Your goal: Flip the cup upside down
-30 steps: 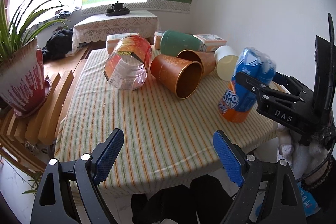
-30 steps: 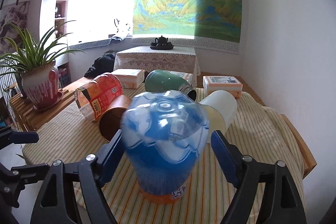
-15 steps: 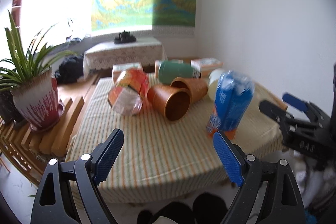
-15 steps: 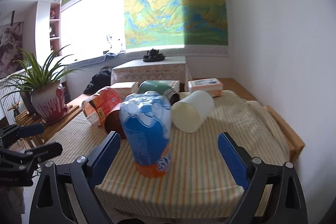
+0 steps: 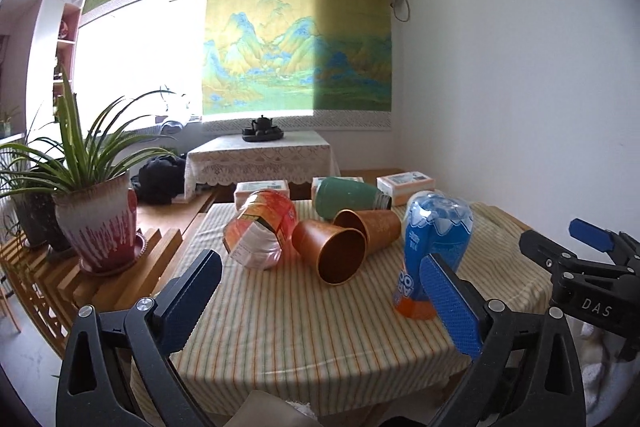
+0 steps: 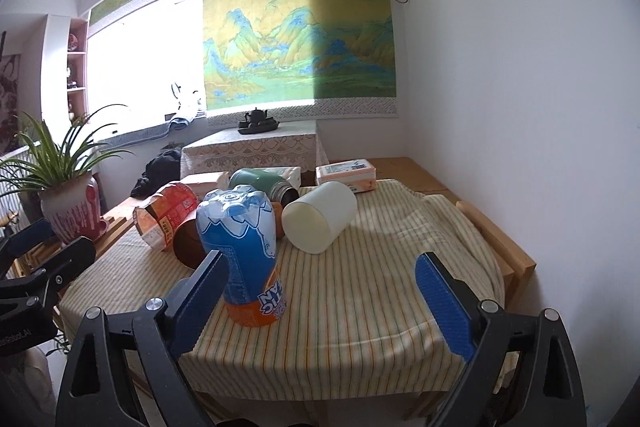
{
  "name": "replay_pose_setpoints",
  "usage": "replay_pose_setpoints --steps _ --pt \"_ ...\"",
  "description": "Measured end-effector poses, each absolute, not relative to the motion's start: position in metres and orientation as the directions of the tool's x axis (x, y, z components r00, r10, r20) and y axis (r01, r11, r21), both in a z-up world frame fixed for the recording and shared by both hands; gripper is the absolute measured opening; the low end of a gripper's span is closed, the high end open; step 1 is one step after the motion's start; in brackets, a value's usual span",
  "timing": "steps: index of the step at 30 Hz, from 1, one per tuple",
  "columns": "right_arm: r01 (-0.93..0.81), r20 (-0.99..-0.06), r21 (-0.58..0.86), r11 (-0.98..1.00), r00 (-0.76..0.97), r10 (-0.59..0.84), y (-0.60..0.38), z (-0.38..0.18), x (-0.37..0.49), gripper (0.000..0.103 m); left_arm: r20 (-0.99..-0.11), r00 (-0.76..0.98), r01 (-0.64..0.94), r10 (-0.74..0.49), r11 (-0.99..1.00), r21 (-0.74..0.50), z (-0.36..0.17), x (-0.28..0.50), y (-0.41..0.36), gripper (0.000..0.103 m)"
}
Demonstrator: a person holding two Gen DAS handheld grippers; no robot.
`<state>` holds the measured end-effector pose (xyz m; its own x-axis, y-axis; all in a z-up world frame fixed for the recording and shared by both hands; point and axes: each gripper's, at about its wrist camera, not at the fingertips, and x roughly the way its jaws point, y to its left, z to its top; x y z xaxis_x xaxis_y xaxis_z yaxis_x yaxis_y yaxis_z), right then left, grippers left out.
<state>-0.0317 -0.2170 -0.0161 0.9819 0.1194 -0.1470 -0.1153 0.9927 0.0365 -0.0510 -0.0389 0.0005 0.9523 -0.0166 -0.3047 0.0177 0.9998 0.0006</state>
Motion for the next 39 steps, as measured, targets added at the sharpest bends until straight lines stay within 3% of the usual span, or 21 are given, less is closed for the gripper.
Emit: replay_pose_setpoints --steps 39 --pt "-0.079 -0.101 0.040 0.996 0.991 0.083 -0.218 -0.013 -0.041 0.092 -0.334 0.942 -0.020 0.007 0.999 -0.035 -0.002 -0.041 -0.026 0.102"
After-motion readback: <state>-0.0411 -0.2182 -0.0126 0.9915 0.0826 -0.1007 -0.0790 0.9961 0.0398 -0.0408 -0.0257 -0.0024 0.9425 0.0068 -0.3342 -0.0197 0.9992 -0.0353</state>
